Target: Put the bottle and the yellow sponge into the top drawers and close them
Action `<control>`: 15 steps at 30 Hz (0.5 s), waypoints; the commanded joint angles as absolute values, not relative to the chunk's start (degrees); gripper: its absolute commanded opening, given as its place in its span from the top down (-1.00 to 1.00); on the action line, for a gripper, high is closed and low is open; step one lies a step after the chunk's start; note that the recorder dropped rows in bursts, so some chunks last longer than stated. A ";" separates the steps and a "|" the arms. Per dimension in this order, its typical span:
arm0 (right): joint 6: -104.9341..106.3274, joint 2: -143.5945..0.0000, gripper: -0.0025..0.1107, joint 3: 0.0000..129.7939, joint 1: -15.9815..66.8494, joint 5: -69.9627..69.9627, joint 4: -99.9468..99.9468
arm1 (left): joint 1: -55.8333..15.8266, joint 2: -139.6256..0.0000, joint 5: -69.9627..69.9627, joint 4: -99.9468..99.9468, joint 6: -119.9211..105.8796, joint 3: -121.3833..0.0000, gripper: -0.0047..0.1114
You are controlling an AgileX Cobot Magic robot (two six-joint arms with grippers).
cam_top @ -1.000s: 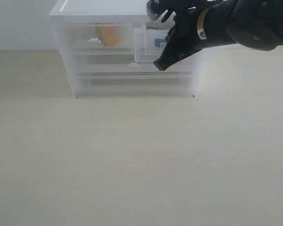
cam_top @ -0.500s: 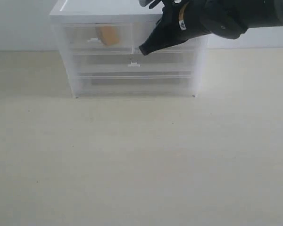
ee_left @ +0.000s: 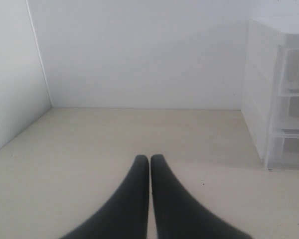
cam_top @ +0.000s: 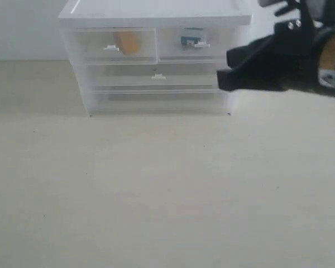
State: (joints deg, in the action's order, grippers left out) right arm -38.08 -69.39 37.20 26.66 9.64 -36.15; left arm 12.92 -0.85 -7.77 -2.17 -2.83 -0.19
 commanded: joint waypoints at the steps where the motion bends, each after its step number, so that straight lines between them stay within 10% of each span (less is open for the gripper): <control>1: -22.27 -56.58 0.96 23.70 26.28 12.88 -16.24 | 12.78 -1.07 -7.31 -2.03 -2.63 0.00 0.85; 15: -5.86 -24.47 0.96 0.00 26.27 16.17 -0.46 | 12.78 -1.07 -7.31 -2.03 -2.63 0.00 0.85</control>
